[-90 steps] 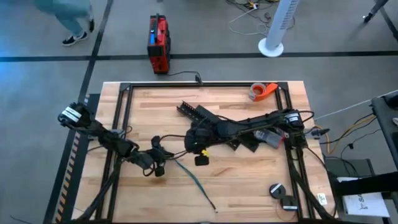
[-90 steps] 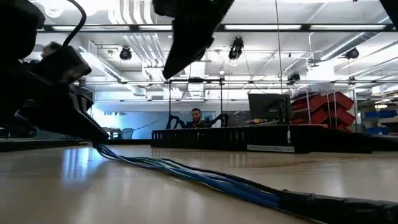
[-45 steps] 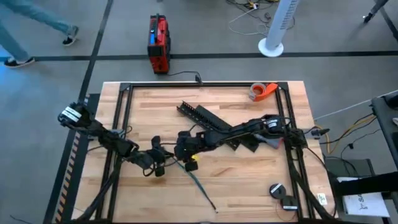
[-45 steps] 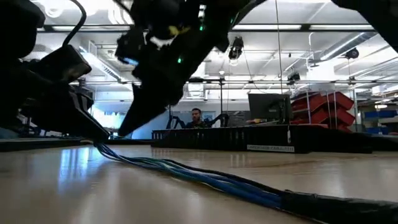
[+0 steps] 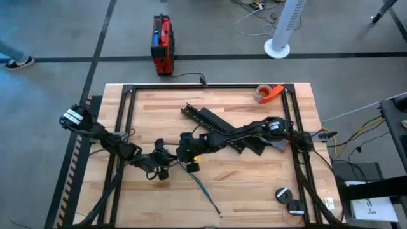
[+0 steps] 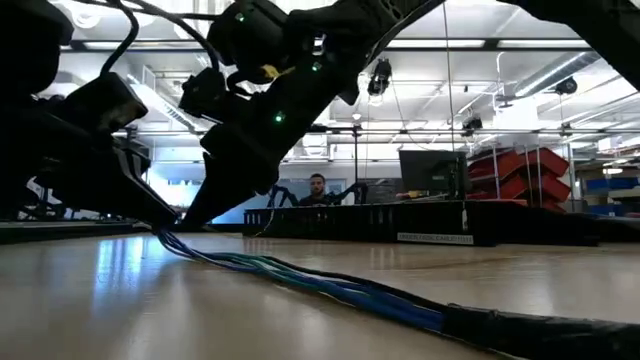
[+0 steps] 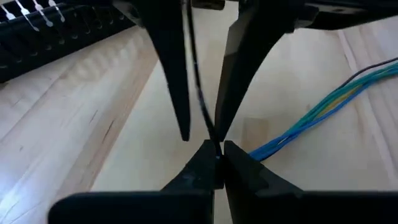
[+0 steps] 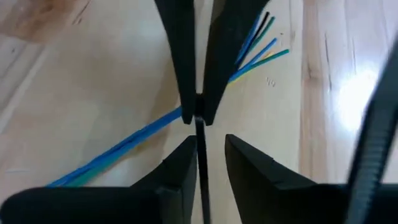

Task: Ziptie cables
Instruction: Wrap the zip tie around the cable bundle, then put the zip-tied cables into the black cable duct

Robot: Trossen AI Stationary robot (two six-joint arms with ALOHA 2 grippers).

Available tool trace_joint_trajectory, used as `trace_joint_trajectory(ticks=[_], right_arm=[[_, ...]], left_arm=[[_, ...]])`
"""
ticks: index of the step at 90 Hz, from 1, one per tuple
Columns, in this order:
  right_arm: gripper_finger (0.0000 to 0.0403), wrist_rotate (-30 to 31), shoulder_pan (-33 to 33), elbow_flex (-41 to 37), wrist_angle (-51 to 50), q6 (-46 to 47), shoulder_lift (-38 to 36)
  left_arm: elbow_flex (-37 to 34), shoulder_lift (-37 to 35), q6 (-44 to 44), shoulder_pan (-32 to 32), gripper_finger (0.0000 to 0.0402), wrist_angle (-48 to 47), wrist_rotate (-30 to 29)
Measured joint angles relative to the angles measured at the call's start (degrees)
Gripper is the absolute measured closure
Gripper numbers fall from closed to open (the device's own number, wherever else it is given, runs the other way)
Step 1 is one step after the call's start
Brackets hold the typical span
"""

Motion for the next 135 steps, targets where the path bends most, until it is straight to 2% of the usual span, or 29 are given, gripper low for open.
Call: trace_joint_trajectory(ticks=[18, 31, 55, 65, 73, 83, 100, 109, 115, 125, 135], right_arm=[[0.0362, -0.03, 0.0, 0.02, 0.07, 0.06, 0.36], [0.0396, -0.2, 0.0, 0.05, -1.19, 0.11, 0.22], [0.0403, 3.88, 0.11, 0.18, -15.61, 2.94, -2.56], [0.04, 3.86, 0.33, 0.04, -17.57, 3.62, -3.41], [0.0384, 4.13, 1.08, -0.04, -20.63, 4.56, -6.39], [0.0341, 4.47, 2.58, -0.07, -25.25, 8.62, -11.11], [0.0254, 4.54, 7.13, 0.02, -29.44, 23.19, -17.96], [0.0222, 4.83, 11.22, 0.02, -28.63, 29.9, -18.27], [0.0209, 7.14, 14.21, 0.02, -27.99, 34.74, -17.41], [0.0199, 14.11, 19.25, 0.02, -27.0, 44.35, -14.31], [0.0194, 19.88, 23.46, -0.07, -26.2, 54.21, -10.02]], left_arm=[[0.0, -0.02, 0.0, 0.04, 0.0401, -0.02, -0.02], [0.01, -0.02, 0.0, 0.04, 0.0401, -0.19, -0.04], [0.14, -0.11, -1.16, 0.03, 0.0401, -1.54, 0.51], [0.08, -0.09, -1.33, 0.02, 0.0401, -2.61, 0.7], [0.07, -0.11, -1.4, -0.04, 0.0401, -2.97, 0.85], [-0.09, -0.47, -0.82, -0.04, 0.0401, -3.44, -0.26], [-0.08, -2.76, 1.43, 0.24, 0.0387, -3.45, -10.33], [-0.07, -4.11, 2.93, 0.47, 0.0369, -3.63, -16.32], [-0.08, -5.3, 2.96, 0.95, 0.0357, -4.21, -19.41], [-0.07, -7.87, 2.99, 2.91, 0.0331, -6.97, -18.01], [0.0, -12.13, 2.47, 7.29, 0.0297, -9.75, -11.76]])
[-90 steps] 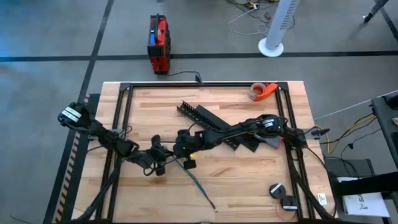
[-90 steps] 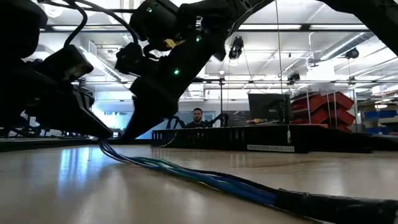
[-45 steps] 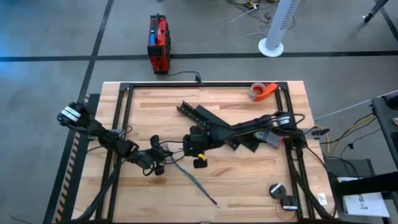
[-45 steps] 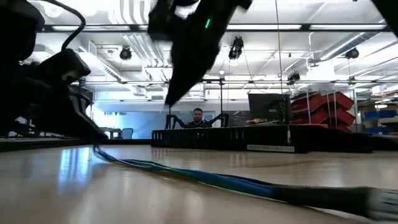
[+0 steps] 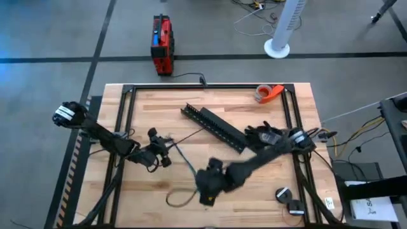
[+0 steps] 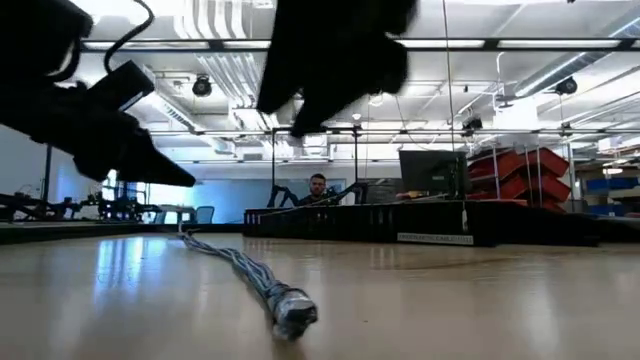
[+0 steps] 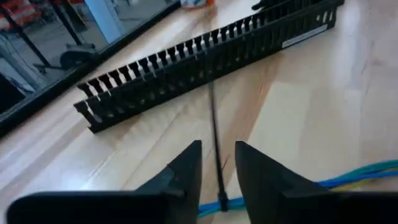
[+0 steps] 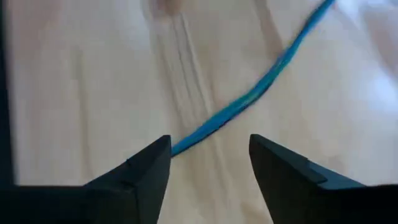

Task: Ziptie cables
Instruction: Put the zip-tied cables into the black cable duct

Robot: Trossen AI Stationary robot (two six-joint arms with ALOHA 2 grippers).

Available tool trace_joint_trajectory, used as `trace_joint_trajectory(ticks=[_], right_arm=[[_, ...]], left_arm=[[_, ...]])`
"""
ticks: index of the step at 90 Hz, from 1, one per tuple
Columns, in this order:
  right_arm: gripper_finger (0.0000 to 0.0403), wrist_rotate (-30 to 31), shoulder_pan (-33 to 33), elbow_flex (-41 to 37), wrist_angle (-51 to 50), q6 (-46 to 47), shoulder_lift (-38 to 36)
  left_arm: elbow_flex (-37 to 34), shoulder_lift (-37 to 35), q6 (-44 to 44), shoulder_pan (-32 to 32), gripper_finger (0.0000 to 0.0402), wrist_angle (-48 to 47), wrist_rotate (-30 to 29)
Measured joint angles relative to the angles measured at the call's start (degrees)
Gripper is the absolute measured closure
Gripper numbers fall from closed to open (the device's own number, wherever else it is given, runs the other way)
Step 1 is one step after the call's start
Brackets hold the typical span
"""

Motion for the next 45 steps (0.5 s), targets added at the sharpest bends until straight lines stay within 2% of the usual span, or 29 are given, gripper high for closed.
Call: trace_joint_trajectory(ticks=[10, 22, 32, 45], right_arm=[[0.019, 1.51, 2.79, 0.0, 2.2, 9.98, 3.1], [0.0191, 1.78, 4.47, 0.02, 4.36, 20.76, 5.92], [0.0194, 1.52, 5.66, 0.04, 5.4, 28.06, 7.93], [0.0199, 1.93, 6.17, 0.28, 5.63, 32.65, 9.64]], left_arm=[[0.74, -5.84, 0.14, 7.03, 0.0263, -4.52, 10.27], [2.0, -13.04, 9.5, 18.11, 0.0238, -6.39, 17.92], [4.13, -18.08, 15.17, 27.82, 0.0231, -6.99, 22.3], [9.75, -22.2, 17.6, 39.19, 0.0237, -14.13, 32.77]])
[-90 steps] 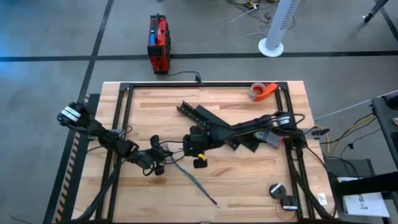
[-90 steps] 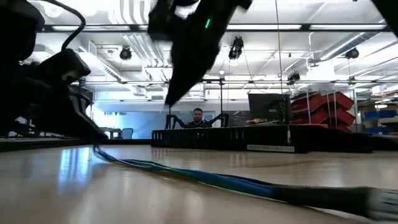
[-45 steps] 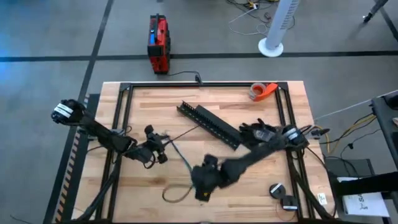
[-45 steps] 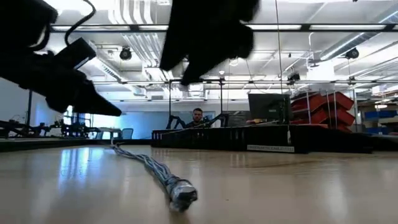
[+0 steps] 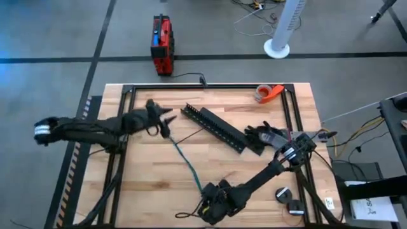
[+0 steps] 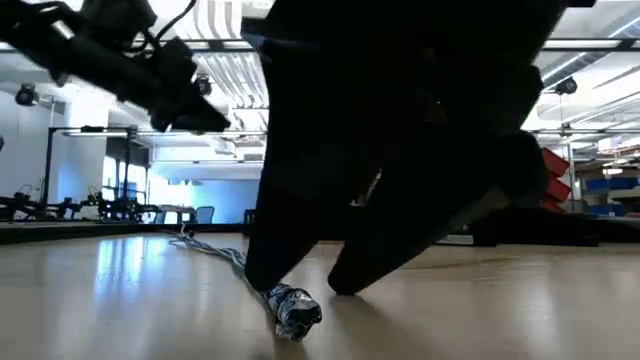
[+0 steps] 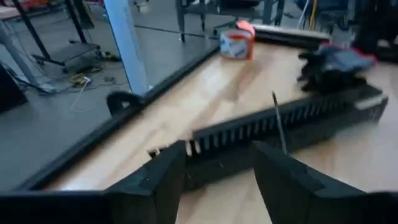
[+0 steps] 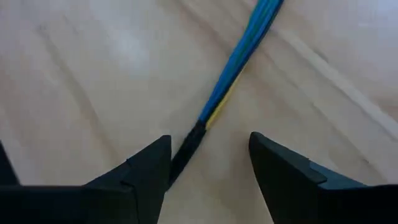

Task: Ziptie cables
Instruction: Put the zip-tied cables into the black cable duct

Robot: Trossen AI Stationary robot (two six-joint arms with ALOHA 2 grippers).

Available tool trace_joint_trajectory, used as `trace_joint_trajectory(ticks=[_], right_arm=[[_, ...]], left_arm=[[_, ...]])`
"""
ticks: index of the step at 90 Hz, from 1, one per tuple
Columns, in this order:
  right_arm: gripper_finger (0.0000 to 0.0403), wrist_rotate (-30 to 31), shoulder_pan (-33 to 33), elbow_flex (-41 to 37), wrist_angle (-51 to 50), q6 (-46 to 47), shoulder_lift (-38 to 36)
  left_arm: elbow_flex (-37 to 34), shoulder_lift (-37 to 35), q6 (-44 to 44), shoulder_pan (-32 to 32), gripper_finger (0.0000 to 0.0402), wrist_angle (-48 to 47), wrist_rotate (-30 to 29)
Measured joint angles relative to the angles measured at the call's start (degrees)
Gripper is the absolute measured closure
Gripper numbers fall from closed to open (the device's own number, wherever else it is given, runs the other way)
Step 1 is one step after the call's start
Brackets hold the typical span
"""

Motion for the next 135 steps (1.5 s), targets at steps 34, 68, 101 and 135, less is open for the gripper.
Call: trace_joint_trajectory(ticks=[34, 68, 101, 135], right_arm=[[0.0223, -7.8, -0.17, 0.01, -0.23, -3.31, 0.14], [0.0267, -10.31, 1.0, 0.18, -7.21, -7.68, 0.28], [0.0393, -10.87, -0.28, 0.0, -12.63, -13.57, -0.41], [0.0401, 8.02, -7.94, 0.95, -16.13, -25.98, -15.33]], left_arm=[[6.96, -2.5, 9.1, 7.75, 0.0275, -12.21, 3.32], [6.91, -6.05, 15.43, 7.81, 0.0309, -13.84, -13.45], [6.8, -7.94, 14.39, 7.81, 0.0327, -17.81, -14.85], [6.74, -7.61, 10.92, 7.79, 0.0326, -19.82, -14.82]])
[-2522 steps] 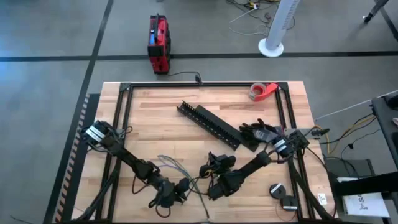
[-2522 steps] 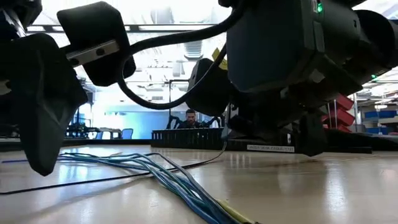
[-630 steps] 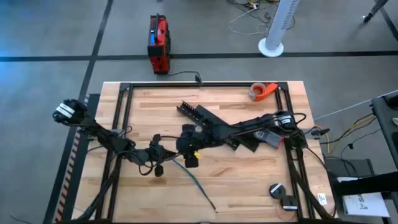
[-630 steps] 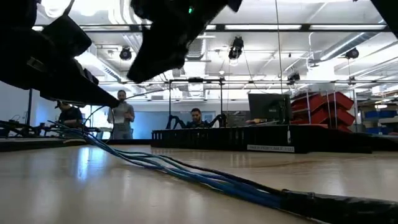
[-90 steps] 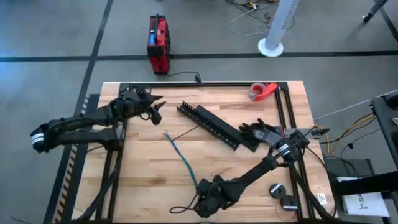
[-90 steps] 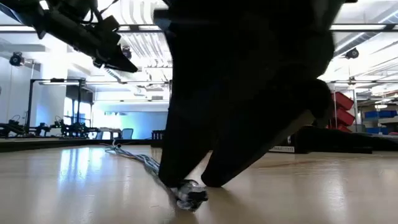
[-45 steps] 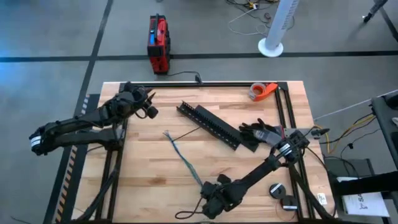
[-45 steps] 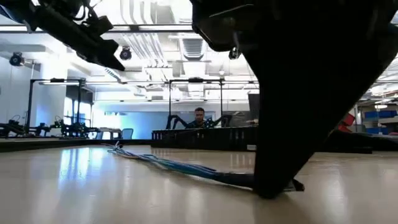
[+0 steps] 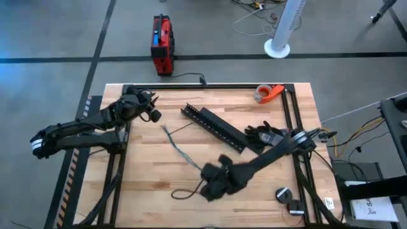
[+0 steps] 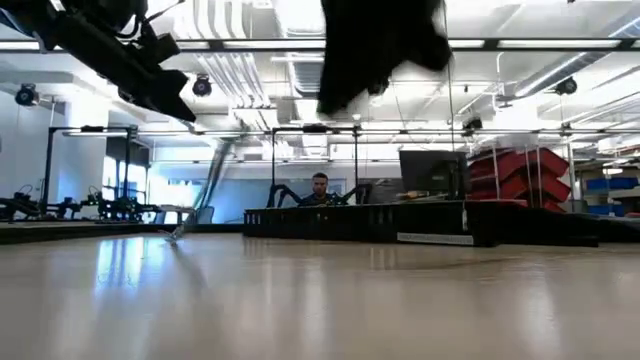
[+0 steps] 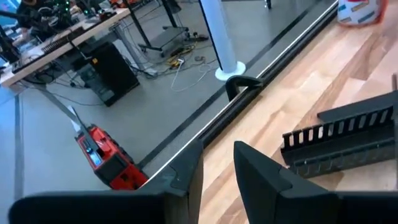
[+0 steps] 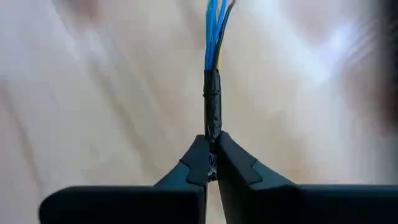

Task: Ziptie cables
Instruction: Put the zip-tied cables into the black cable duct

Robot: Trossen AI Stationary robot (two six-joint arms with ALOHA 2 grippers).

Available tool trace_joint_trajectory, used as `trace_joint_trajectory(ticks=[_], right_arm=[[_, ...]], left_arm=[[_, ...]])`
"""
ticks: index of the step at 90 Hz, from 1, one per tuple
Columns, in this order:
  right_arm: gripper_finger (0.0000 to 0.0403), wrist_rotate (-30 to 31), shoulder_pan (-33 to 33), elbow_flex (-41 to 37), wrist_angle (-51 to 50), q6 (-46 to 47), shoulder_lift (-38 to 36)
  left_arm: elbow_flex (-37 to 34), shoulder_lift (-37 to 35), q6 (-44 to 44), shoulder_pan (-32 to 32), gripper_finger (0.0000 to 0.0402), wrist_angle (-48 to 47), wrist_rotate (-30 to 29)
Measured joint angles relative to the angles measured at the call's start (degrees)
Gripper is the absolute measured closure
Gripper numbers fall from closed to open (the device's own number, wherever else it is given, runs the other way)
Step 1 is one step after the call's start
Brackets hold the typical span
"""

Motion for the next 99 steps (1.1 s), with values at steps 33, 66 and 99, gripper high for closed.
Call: trace_joint_trajectory(ticks=[33, 66, 99], right_arm=[[0.0402, 10.16, -14.64, 1.49, 8.61, -27.21, -10.68], [0.0403, -7.32, -33.1, 1.59, 38.56, -51.52, -10.09], [0.0403, -9.1, -36.89, 0.6, 9.62, -37.47, -10.05]], left_arm=[[-1.11, -0.22, -0.03, -0.02, 0.0327, 1.17, 0.03], [-1.48, 0.63, 0.43, 0.02, 0.0327, 6.2, 0.07], [-2.73, 3.06, 2.62, 0.02, 0.0327, 7.22, 0.03]])
